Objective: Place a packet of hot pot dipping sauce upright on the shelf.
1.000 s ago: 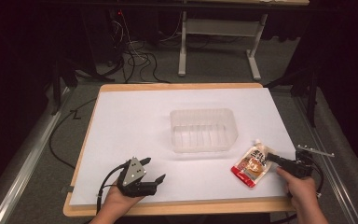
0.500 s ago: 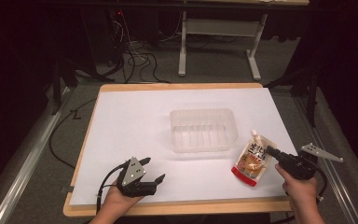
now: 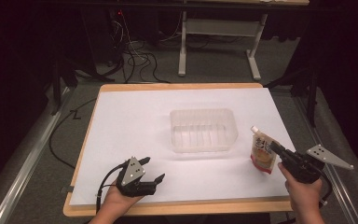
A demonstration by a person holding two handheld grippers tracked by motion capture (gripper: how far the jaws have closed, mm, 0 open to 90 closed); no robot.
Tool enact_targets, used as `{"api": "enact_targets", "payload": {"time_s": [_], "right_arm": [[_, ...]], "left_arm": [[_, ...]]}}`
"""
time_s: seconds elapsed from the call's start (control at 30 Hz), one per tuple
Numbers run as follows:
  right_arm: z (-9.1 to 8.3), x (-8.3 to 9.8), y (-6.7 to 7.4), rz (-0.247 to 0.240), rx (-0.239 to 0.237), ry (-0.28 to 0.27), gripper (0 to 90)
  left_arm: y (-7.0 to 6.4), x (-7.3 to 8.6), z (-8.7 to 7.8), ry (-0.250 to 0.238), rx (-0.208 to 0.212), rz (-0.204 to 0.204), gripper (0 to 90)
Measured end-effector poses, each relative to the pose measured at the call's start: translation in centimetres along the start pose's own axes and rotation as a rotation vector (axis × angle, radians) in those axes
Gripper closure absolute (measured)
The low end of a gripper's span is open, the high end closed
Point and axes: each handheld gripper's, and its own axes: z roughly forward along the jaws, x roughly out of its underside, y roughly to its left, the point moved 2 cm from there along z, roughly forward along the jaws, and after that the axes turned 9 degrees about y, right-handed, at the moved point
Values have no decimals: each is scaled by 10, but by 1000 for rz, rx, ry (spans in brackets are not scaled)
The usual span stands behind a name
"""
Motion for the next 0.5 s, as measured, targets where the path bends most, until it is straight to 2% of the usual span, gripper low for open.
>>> {"api": "enact_targets", "payload": {"time_s": [0.23, 0.5], "right_arm": [[-8, -4, -9, 25, 52, -60, 900], [-6, -7, -16, 25, 100, -82, 900]], "left_arm": [[0, 0, 0, 2, 0, 1, 248], [0, 0, 1, 2, -1, -3, 248]]}}
